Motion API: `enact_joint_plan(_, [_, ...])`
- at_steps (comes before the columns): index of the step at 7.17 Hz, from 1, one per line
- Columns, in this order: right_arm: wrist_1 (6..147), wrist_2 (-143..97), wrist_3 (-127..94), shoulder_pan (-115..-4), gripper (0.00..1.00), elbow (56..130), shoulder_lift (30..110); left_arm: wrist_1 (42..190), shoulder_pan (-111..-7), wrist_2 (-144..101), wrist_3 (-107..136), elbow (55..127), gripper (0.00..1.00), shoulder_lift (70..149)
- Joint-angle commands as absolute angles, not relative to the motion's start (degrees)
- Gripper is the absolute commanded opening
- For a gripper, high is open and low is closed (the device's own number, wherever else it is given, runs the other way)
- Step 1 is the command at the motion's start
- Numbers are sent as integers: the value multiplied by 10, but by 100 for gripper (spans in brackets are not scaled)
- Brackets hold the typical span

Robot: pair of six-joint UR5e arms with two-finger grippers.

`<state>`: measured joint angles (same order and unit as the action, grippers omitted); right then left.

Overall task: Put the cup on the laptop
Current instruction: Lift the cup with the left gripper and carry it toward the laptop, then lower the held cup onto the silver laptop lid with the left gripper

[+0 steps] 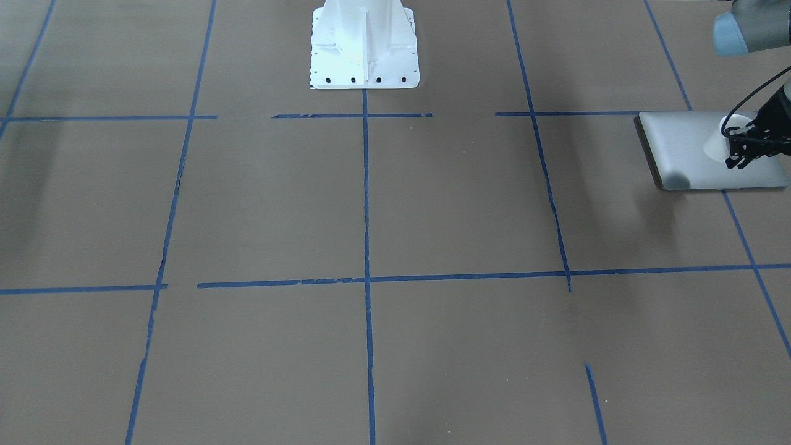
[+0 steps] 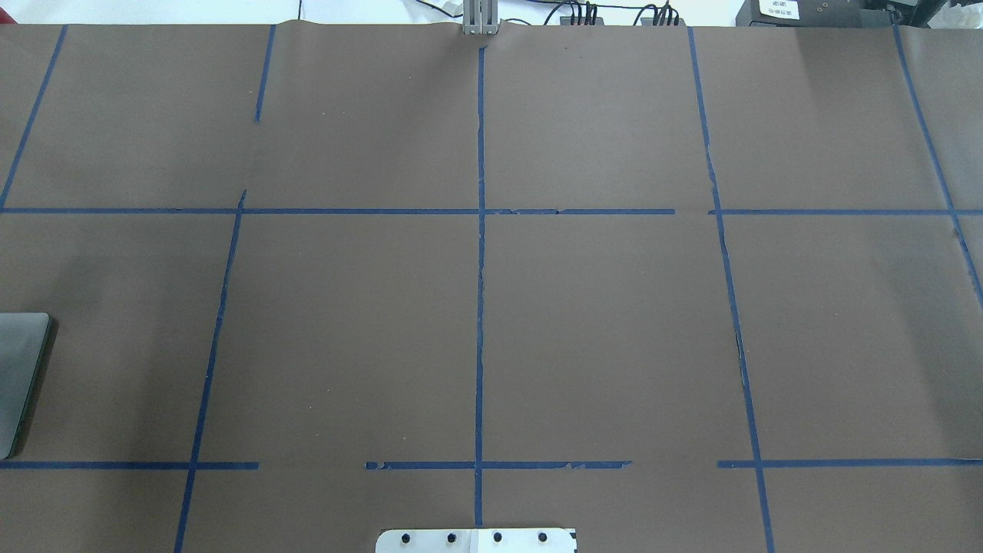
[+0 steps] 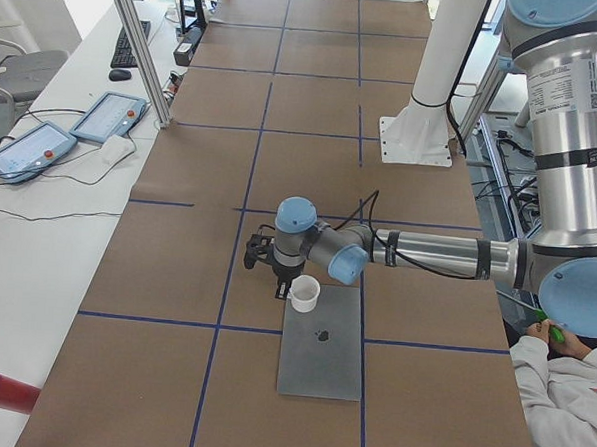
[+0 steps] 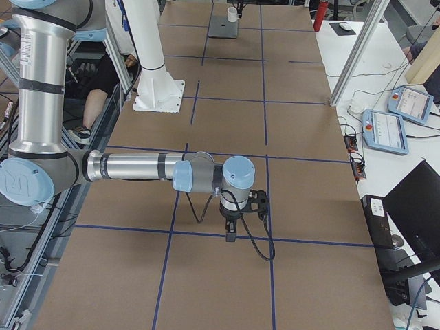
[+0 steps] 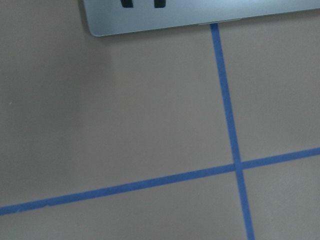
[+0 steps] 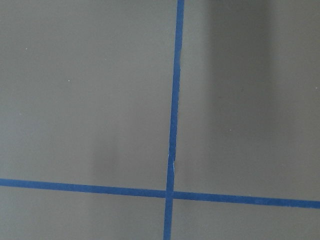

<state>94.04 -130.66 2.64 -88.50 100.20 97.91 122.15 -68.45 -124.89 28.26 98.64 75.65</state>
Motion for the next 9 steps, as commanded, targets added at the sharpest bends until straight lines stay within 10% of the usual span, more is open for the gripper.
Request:
enact_joint_plan(1, [940,-1306,26,-885,100,1002,979,1371,-684,-1230,332,917,0,732])
enact_joint_plan(9, [940,-1307,26,-885,100,1002,979,1361,-680,-1262,338,876,0,730])
